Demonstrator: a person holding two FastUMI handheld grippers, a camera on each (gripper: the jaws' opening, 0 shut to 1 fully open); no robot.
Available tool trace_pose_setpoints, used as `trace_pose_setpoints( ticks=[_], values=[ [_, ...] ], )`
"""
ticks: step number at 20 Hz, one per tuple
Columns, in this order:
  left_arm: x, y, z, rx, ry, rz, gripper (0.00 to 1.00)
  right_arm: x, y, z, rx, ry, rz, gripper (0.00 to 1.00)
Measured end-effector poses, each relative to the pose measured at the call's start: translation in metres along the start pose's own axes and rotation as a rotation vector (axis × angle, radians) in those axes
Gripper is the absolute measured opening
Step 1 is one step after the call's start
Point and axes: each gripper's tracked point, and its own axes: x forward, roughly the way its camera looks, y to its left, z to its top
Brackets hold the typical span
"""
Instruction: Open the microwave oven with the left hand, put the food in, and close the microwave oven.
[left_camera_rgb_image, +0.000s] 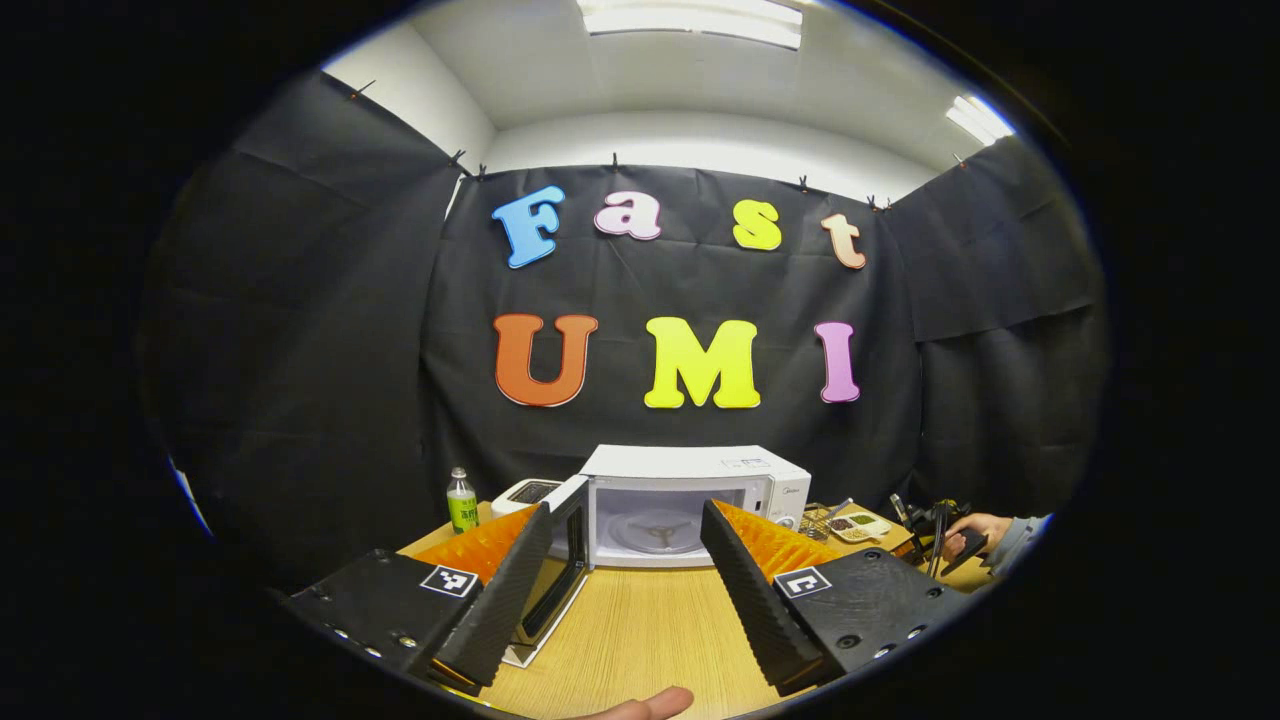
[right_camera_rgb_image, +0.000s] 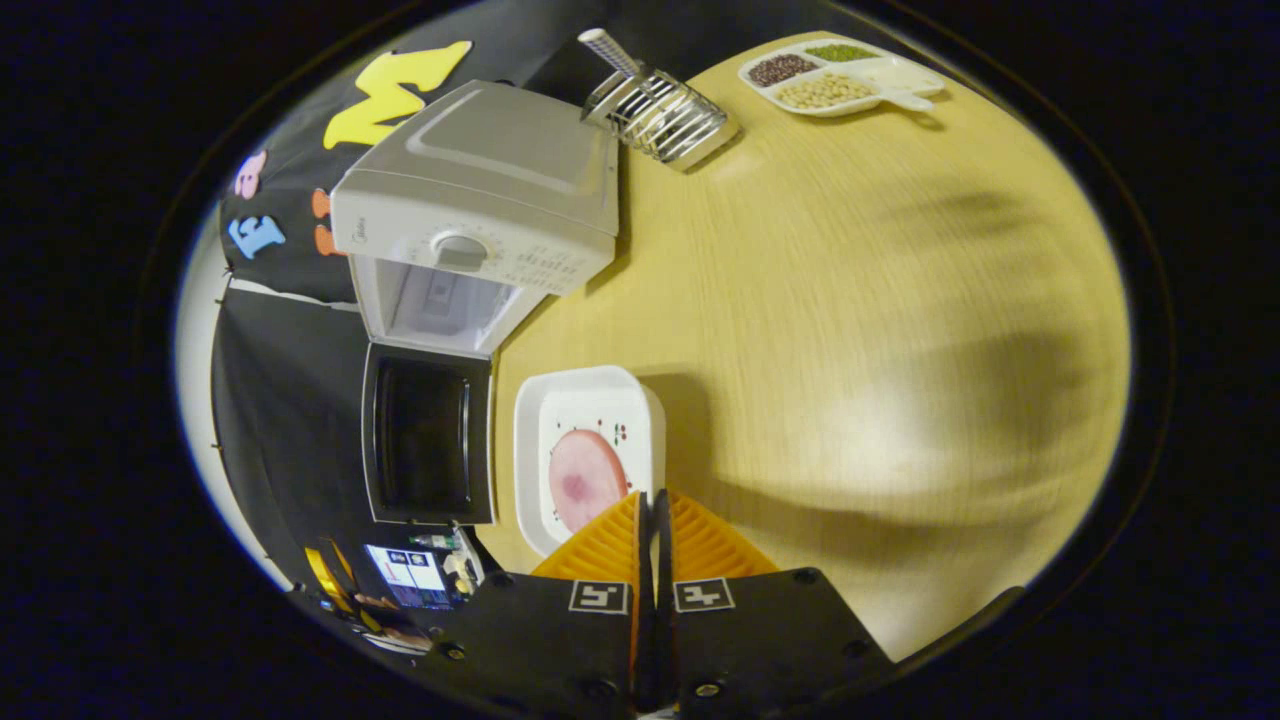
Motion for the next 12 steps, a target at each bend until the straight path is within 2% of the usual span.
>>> trace_pose_setpoints(
  ticks=[9,11,12],
  values=[
    [-0.029,0.003,0.006,-0.013,-0.019,-0.038,0.92,-0.02,0.004,0.007,0.025,-0.132,-0.033,0.0],
    [-0.037,0.013,0.008,-0.006,-0.022,-0.027,0.92,-0.023,0.003,0.013,0.02,-0.159,-0.034,0.0],
    [-0.039,0.02,0.006,0.001,-0.018,-0.013,0.92,-0.029,0.001,0.014,0.032,-0.169,-0.039,0.04]
  ],
)
